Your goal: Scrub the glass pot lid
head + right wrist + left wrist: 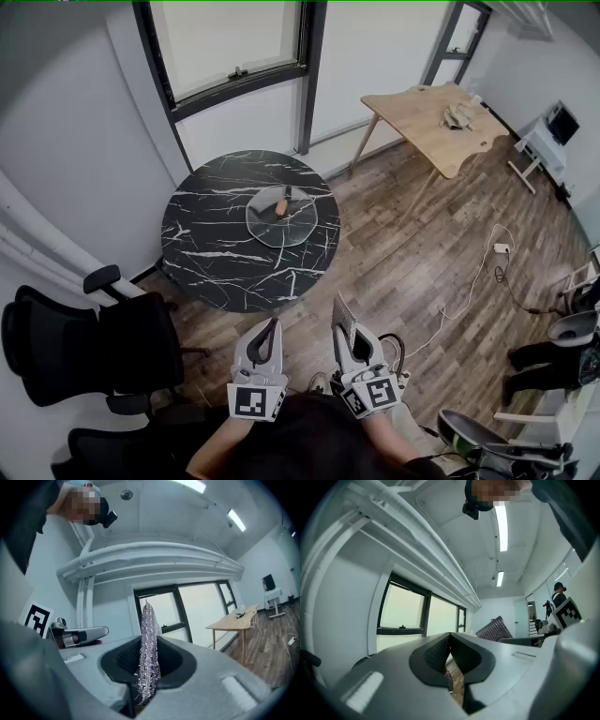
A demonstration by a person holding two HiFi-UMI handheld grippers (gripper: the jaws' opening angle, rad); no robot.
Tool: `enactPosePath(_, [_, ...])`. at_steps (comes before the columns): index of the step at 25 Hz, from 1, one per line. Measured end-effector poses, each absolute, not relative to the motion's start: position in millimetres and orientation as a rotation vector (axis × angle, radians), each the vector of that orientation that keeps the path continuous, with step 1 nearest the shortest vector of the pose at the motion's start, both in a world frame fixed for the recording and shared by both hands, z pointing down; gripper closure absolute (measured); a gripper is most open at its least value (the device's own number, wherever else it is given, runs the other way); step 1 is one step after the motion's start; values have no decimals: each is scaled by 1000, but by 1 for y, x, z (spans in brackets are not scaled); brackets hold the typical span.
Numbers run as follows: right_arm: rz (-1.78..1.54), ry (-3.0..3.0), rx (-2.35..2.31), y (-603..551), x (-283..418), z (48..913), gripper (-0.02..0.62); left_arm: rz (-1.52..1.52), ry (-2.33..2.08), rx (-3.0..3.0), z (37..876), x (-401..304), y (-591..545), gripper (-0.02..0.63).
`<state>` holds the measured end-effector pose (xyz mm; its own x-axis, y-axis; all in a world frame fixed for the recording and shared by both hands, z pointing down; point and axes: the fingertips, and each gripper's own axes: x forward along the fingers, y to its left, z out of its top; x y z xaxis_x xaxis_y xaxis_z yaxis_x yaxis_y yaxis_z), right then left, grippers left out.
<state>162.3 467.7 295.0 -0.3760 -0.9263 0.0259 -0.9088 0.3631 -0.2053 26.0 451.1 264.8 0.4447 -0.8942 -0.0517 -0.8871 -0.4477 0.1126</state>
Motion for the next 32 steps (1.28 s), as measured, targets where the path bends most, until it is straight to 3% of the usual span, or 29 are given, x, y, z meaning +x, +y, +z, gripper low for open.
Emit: enactPosePath(32, [-328,2548,-1574,474,203,309,520,-43,-1717,2540,274,72,466,603])
